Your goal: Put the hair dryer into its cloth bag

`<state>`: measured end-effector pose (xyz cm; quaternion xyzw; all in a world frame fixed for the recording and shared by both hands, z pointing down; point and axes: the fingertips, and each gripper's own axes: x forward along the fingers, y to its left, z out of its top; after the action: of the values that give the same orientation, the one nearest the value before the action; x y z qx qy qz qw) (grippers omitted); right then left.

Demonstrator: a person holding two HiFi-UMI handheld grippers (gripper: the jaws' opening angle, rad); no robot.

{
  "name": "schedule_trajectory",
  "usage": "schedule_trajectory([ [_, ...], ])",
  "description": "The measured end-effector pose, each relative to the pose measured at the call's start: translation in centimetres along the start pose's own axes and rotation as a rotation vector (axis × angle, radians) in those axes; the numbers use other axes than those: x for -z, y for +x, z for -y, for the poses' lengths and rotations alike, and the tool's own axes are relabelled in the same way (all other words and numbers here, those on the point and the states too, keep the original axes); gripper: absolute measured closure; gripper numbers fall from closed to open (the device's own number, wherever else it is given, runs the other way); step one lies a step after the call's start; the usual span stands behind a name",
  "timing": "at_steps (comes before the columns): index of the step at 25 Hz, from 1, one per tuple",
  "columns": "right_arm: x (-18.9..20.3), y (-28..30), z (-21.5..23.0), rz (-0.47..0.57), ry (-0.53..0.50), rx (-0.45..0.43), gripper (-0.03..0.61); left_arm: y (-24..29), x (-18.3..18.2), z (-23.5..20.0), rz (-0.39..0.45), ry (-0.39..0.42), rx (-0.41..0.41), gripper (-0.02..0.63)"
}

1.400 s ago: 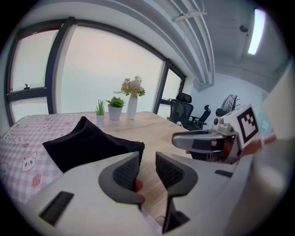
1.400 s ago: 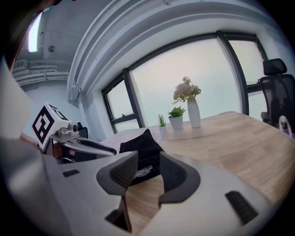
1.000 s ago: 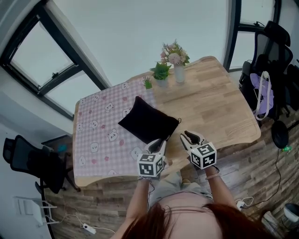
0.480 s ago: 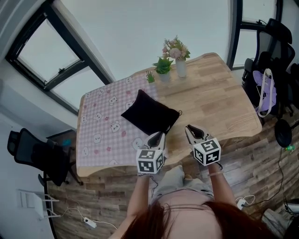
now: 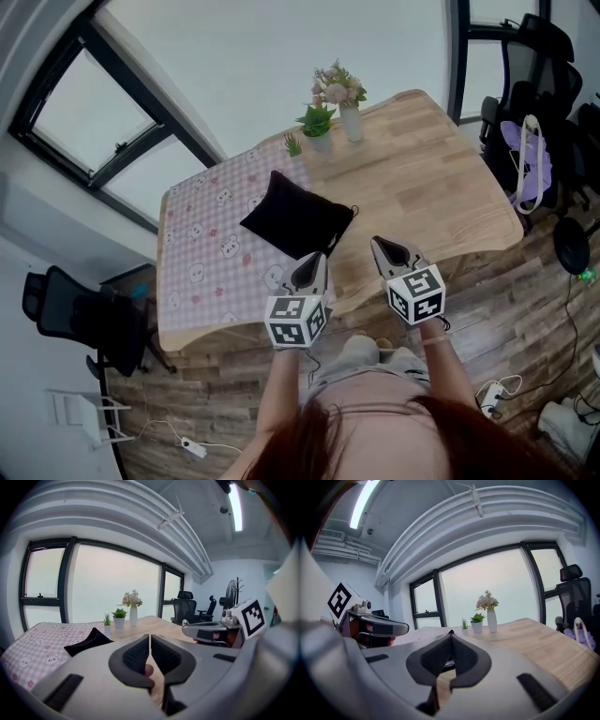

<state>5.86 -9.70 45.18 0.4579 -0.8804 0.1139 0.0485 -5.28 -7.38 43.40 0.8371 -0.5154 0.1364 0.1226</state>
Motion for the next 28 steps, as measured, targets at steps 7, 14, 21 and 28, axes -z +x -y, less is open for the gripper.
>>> schedule_trajectory([
  [7,-2.1,-1.1,-0.5,0.044,-0.028,0.008,0.578,-1.4,-3.0,0.9,0.069,0.035,0.02,0.598],
  [14,-4.6,-2.1,-2.0,0.093,-0.091,0.038,0.578,-3.5,-5.1,1.1,0.123,0.059,0.062,0.598],
  [21,-5.7,-2.8,-5.0,0.098,-0.096,0.066,0.578,-6.9,-5.8,-0.1,0.147,0.054,0.077,0.598],
  [28,-6.8,-4.2,-8.0,0.126,-0.114,0.083,0.578,-10.5,-6.3,-0.7,0.185,0.057,0.088,0.598],
])
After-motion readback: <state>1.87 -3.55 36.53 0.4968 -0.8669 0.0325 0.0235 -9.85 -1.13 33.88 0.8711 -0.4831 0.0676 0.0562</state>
